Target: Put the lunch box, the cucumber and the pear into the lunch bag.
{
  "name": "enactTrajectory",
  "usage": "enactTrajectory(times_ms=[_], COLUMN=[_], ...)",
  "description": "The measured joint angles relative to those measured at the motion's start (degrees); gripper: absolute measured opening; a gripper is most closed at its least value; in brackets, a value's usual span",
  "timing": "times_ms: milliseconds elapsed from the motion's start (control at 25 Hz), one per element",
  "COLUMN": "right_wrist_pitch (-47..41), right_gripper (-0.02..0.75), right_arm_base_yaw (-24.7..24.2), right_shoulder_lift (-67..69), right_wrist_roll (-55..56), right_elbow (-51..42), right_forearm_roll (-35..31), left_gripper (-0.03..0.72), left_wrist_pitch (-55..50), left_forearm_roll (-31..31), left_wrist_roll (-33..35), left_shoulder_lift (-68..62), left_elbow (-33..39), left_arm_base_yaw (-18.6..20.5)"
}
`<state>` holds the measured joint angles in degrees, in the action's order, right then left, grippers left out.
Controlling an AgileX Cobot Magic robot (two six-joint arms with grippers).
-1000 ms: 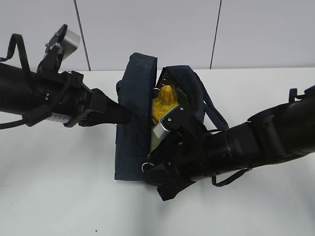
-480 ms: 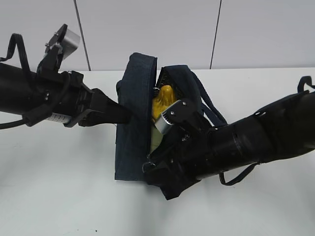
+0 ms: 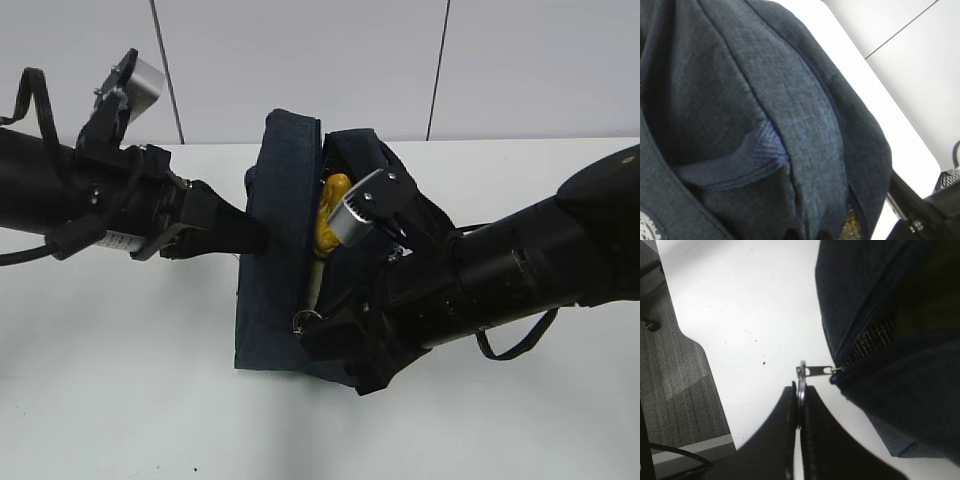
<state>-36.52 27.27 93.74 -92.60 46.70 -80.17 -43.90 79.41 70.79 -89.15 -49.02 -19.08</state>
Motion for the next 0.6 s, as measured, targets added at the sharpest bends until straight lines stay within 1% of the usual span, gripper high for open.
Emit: enactTrajectory(times_ms=[80, 240, 320, 400, 600], right_wrist_pitch=[0.11, 1.16, 2.00, 2.87, 4.17], right_gripper=[0.006, 0.006, 0.006, 0.006, 0.006], right_arm_base_yaw=[0.00, 0.00, 0.00, 0.00, 0.00], right_shoulder_lift=[-1.31, -3.95, -5.00, -6.08, -7.68], right_wrist_roll=[0.49, 1.85, 2.11, 2.23, 2.47], right_elbow=[0.00, -0.08, -0.12, -0.12, -0.21], right_forearm_roll=[0.70, 2.17, 2.47, 2.60, 2.47], left_gripper=[0.092, 0.221, 0.273, 0.302, 0.316], left_wrist_pitch=[-0.45, -1.70, -2.77, -3.85, -6.19], left_forearm_roll=[-0.76, -3.68, -5.17, -6.21, -8.88], left_wrist_roll=[0.00, 0.00, 0.00, 0.00, 0.00], left_shoulder_lift=[0.00, 0.00, 0.00, 0.00, 0.00], left_elbow=[0.00, 0.00, 0.00, 0.00, 0.00], left_arm_base_yaw=[0.00, 0.00, 0.00, 0.00, 0.00])
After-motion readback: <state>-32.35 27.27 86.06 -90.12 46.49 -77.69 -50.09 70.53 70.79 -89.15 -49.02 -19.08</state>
